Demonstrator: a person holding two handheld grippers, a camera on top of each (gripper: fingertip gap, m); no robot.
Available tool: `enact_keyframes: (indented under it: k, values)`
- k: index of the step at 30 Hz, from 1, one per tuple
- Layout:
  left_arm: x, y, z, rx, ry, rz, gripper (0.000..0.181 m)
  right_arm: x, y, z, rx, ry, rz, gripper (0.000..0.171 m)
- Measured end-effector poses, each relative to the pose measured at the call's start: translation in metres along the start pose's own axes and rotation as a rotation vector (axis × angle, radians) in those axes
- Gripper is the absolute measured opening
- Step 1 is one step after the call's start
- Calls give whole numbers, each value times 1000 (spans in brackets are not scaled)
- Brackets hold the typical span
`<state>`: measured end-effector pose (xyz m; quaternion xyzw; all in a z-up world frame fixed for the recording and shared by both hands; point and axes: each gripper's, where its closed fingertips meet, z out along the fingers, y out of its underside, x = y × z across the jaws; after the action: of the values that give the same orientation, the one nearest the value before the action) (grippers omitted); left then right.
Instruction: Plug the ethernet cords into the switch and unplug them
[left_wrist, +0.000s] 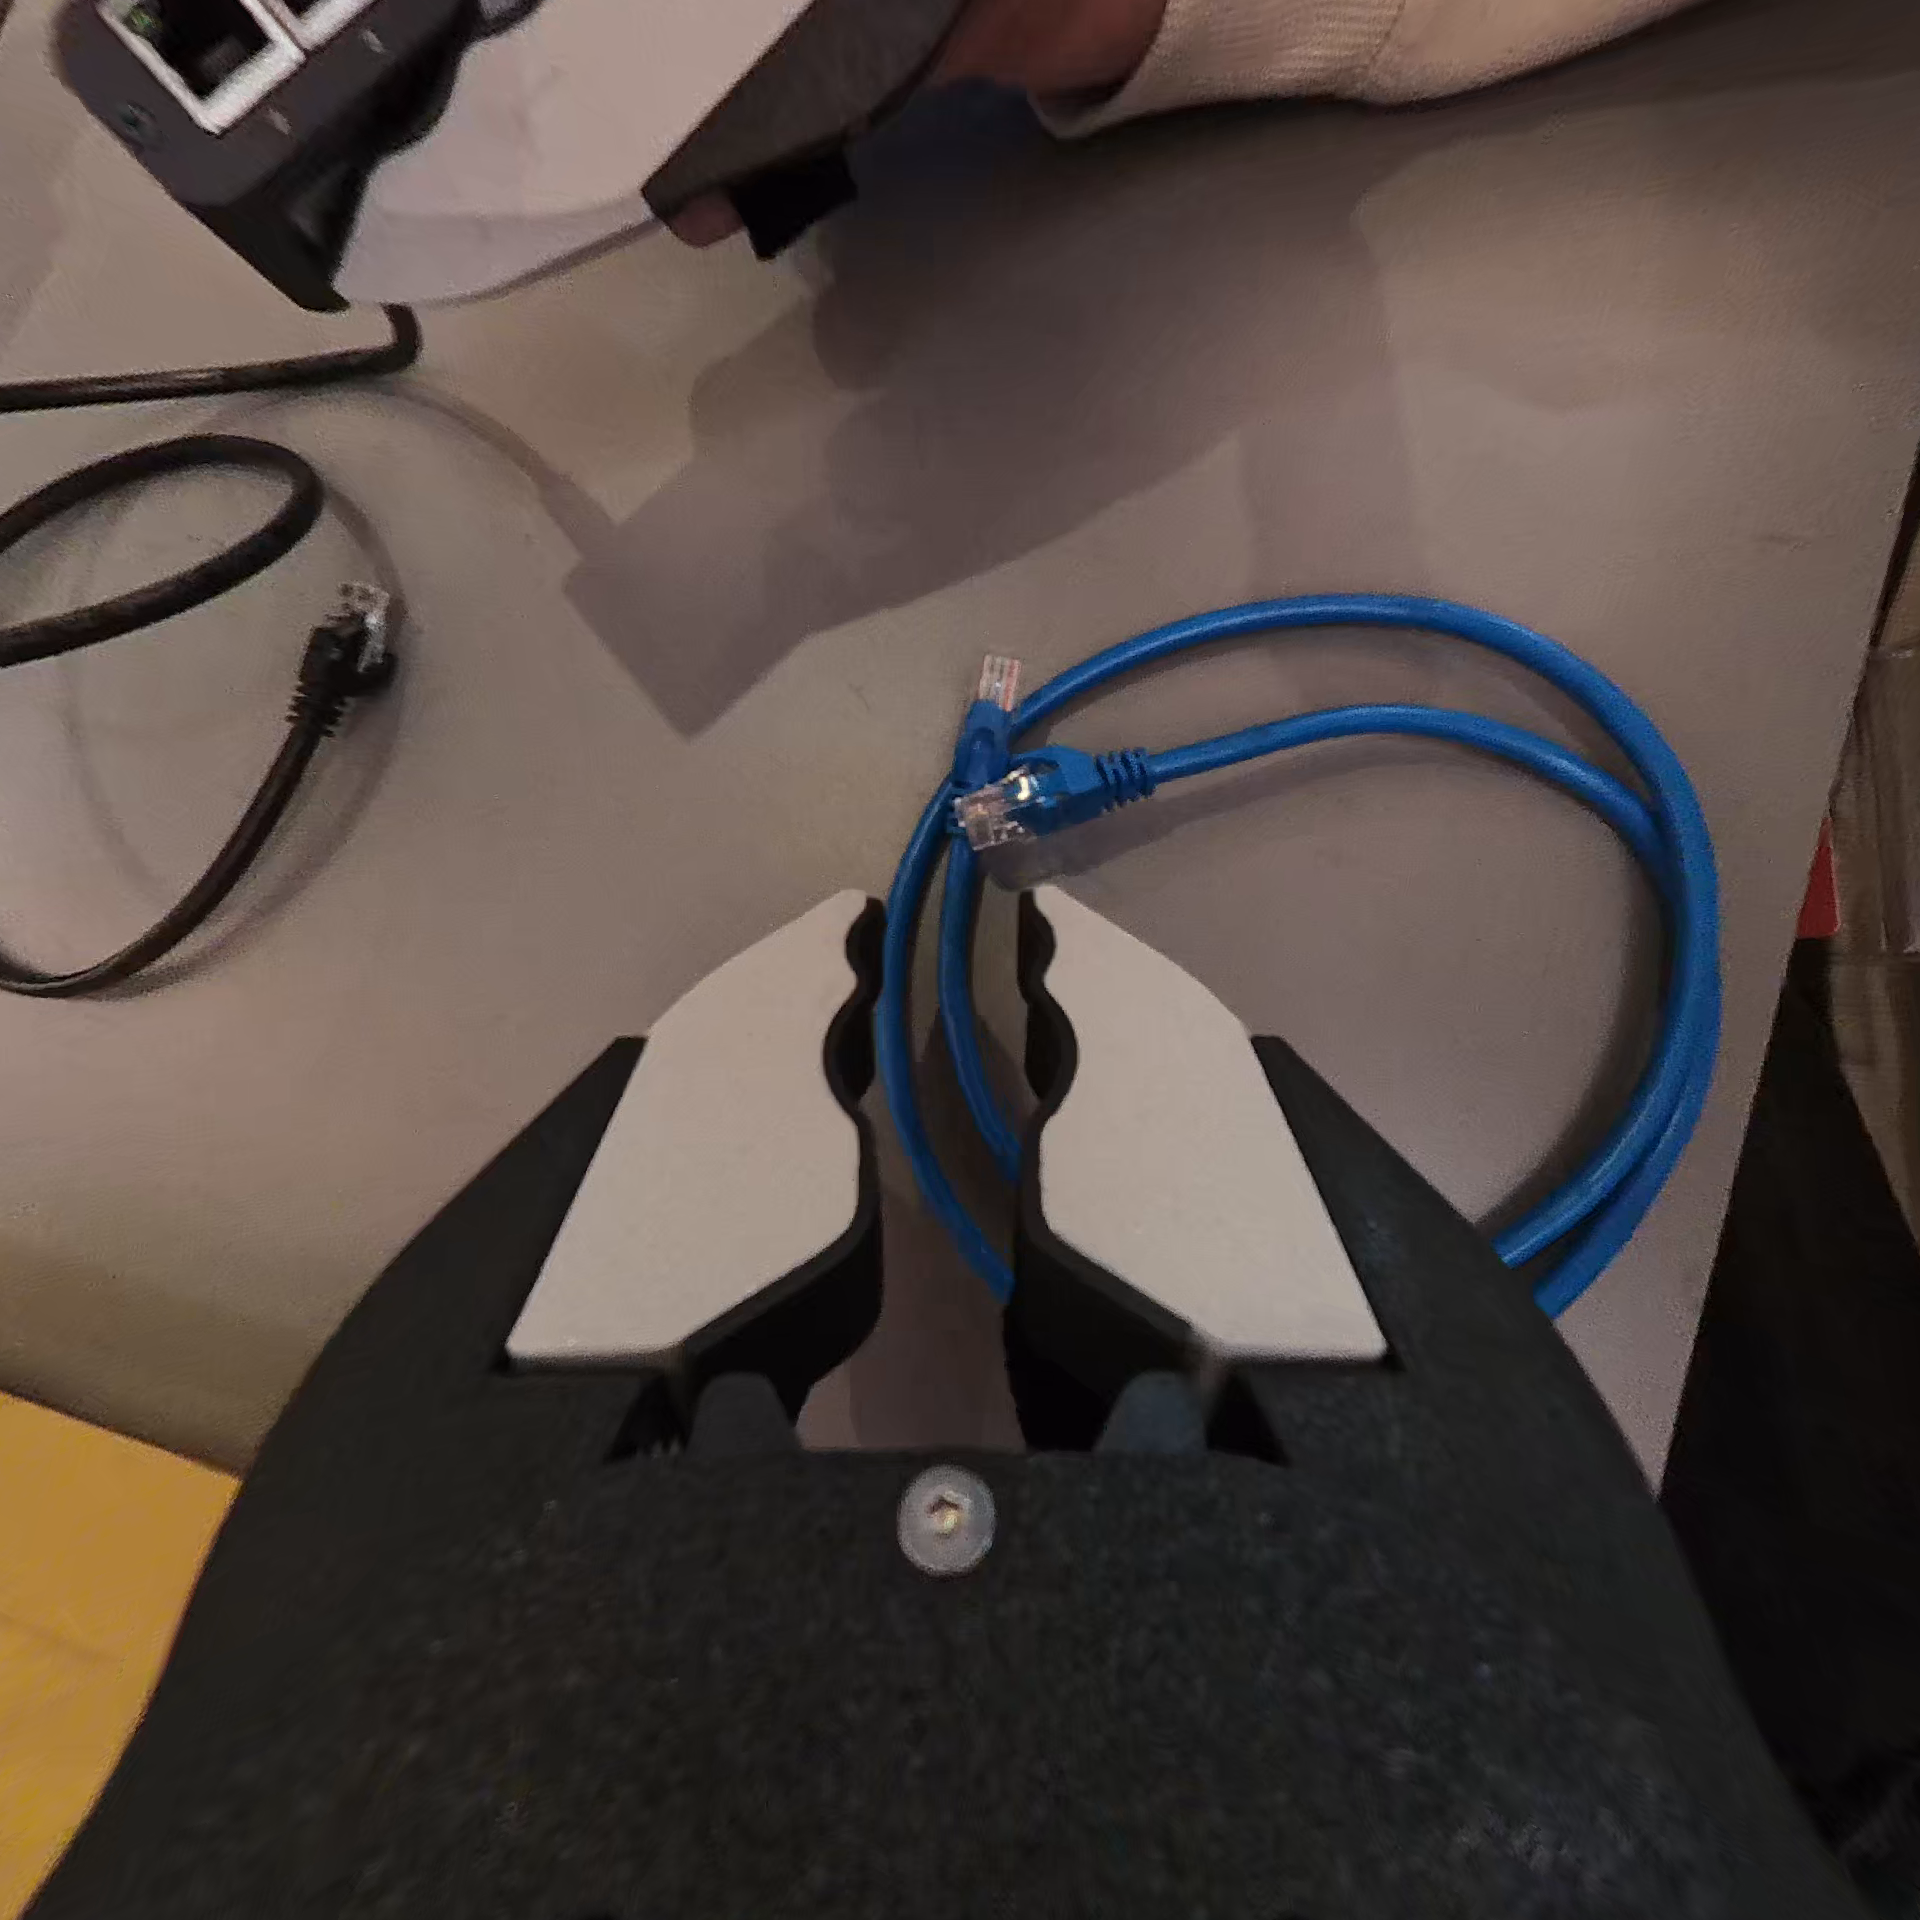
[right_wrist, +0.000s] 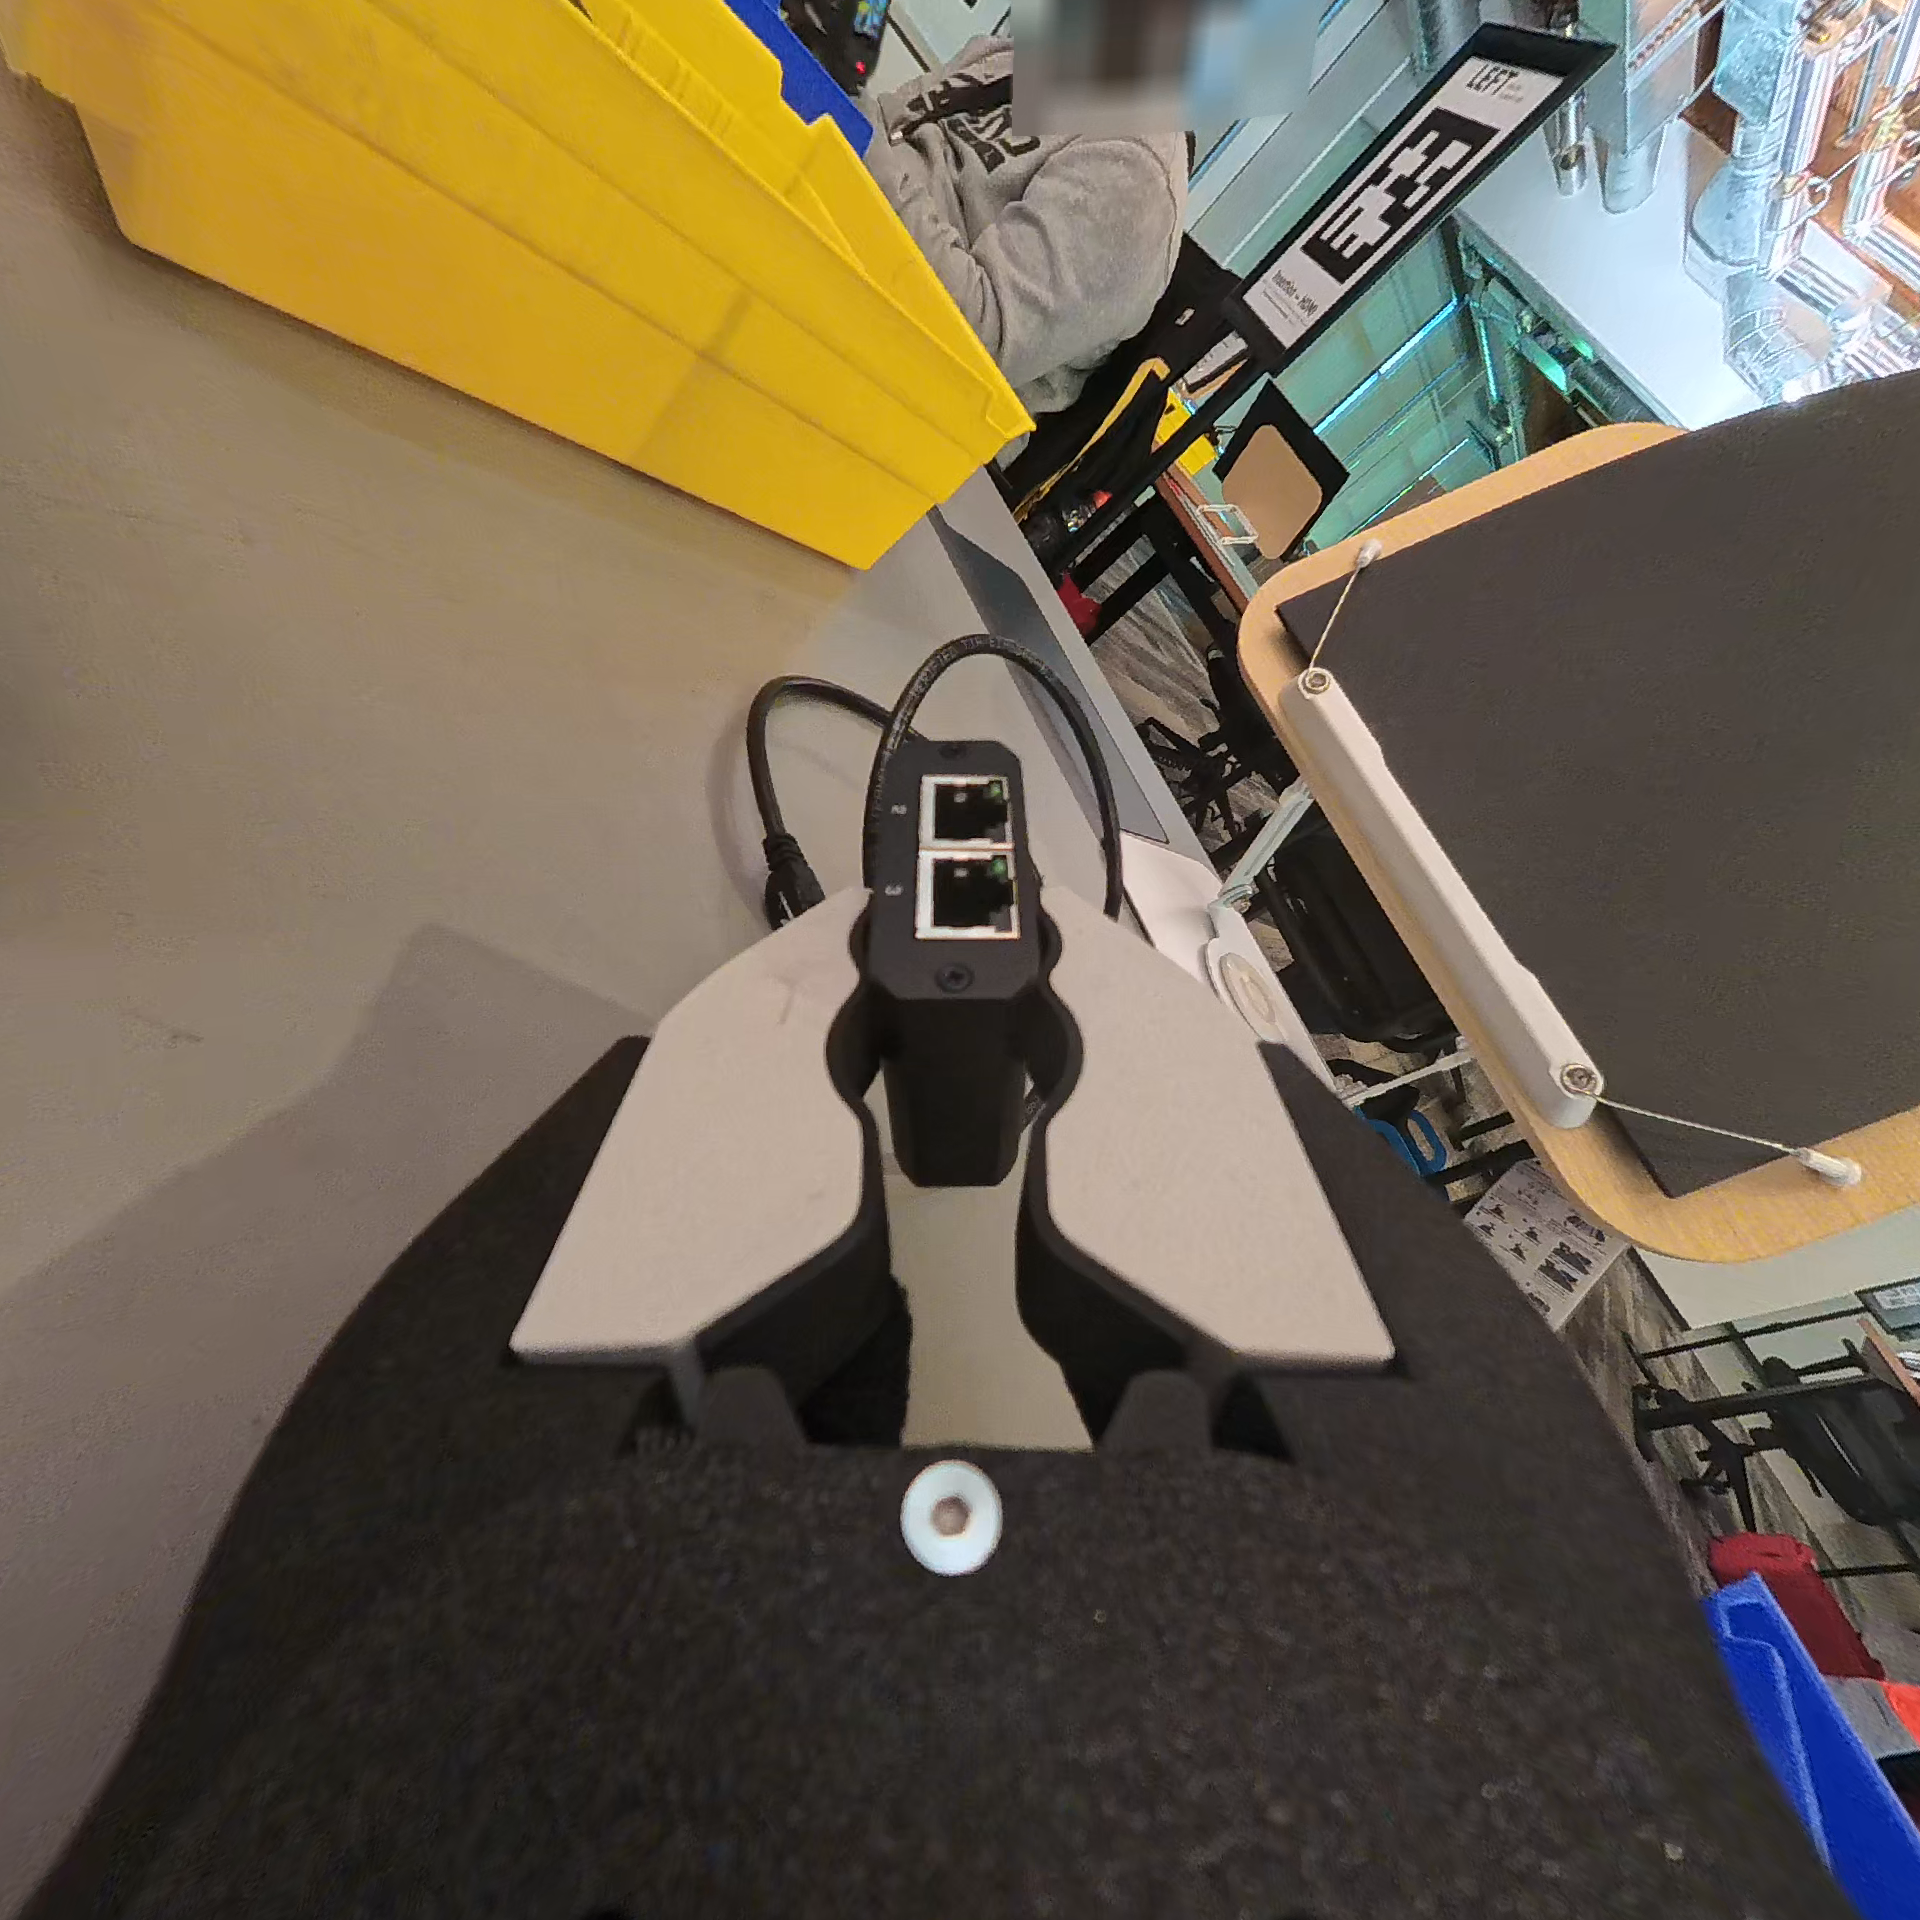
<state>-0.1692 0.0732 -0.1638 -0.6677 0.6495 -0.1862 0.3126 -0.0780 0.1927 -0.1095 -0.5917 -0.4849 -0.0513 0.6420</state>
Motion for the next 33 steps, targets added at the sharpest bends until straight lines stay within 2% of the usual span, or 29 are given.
enact_keyframes:
  k: [7, 12, 13, 18, 21, 25, 27, 29, 33]
  values:
    - [3, 19, 19, -92, 0, 23, 20, -2, -1, 1, 1, -8, -3, 24]
    - [7, 18, 26, -73, 50, -44, 13, -3, -1, 1, -1, -11, -10, 24]
    - [8, 18, 27, -69, 55, -45, 8, -3, -1, 1, -1, -11, -10, 24]
    - [7, 18, 27, -106, 15, 10, 6, -3, -1, 1, 0, -8, -17, 24]
    - [-7, 22, 8, -179, -2, 10, 5, -1, -2, 0, 2, 3, -33, 24]
    - [-51, -7, -54, -163, -81, -51, 5, -1, -4, -1, -1, 27, -79, 24]
    - [-67, -19, -72, -182, -91, -111, 5, 2, -8, -2, -5, 74, -170, 24]
    - [-63, -29, -72, -188, 26, -236, 5, 3, -11, -3, -18, 113, -257, 24]
    - [-66, -30, -53, -289, 80, -285, 5, -2, -14, -2, -24, 123, -335, 24]
